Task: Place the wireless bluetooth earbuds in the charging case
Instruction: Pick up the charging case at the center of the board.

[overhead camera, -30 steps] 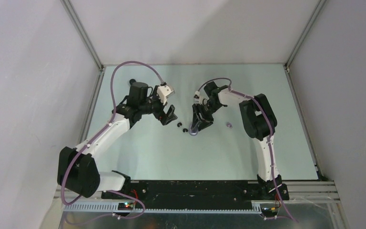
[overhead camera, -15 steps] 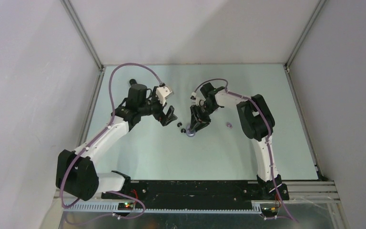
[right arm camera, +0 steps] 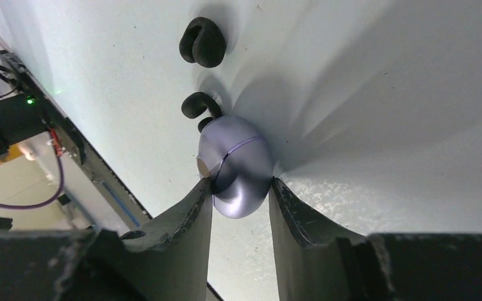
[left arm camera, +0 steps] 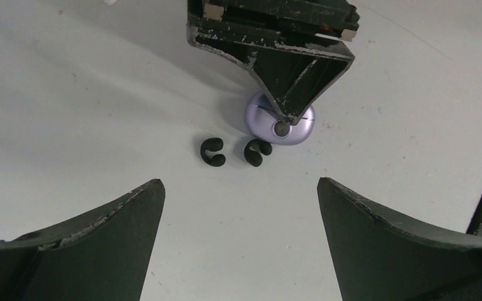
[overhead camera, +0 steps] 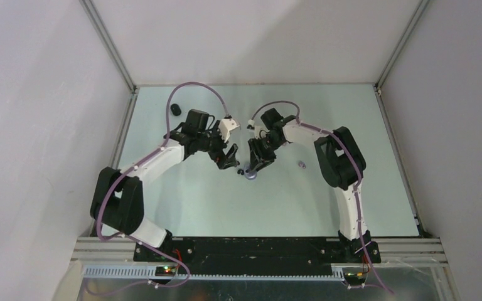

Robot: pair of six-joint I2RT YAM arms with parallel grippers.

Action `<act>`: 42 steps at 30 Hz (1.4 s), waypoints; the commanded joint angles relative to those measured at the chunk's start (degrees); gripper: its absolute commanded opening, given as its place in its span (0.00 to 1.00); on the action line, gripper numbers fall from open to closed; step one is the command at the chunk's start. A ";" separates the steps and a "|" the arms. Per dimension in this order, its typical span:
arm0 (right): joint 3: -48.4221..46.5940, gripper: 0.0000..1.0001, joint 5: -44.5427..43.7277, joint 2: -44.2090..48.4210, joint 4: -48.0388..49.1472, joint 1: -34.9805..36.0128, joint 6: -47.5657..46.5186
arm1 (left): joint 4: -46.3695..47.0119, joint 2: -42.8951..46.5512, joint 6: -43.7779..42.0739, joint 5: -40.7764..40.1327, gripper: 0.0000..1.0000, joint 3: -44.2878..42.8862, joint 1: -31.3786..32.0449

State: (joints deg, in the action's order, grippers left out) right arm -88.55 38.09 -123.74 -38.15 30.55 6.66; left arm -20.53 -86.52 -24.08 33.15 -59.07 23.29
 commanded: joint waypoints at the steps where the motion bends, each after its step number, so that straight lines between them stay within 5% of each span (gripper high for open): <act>1: 1.84 0.26 -8.60 3.41 3.06 -0.19 -4.98 | 0.59 -1.61 0.40 5.59 0.99 -4.16 0.30; 14: 5.73 0.26 -2.85 11.80 5.57 -2.41 -9.28 | -2.06 -11.97 5.47 13.67 0.99 -12.69 0.18; 24: 6.38 0.26 -1.67 10.83 6.04 -1.81 -9.54 | 0.13 -14.40 6.89 14.40 0.99 -11.01 0.09; 42: 6.69 0.26 0.51 12.45 5.60 -1.93 -10.49 | -6.90 -26.04 1.67 21.72 0.97 -18.01 -0.08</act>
State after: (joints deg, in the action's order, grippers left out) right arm -81.91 35.92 -114.30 -33.50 28.75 -2.68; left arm -25.02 -111.09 -19.86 49.52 -73.93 23.29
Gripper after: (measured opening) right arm 0.322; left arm 0.984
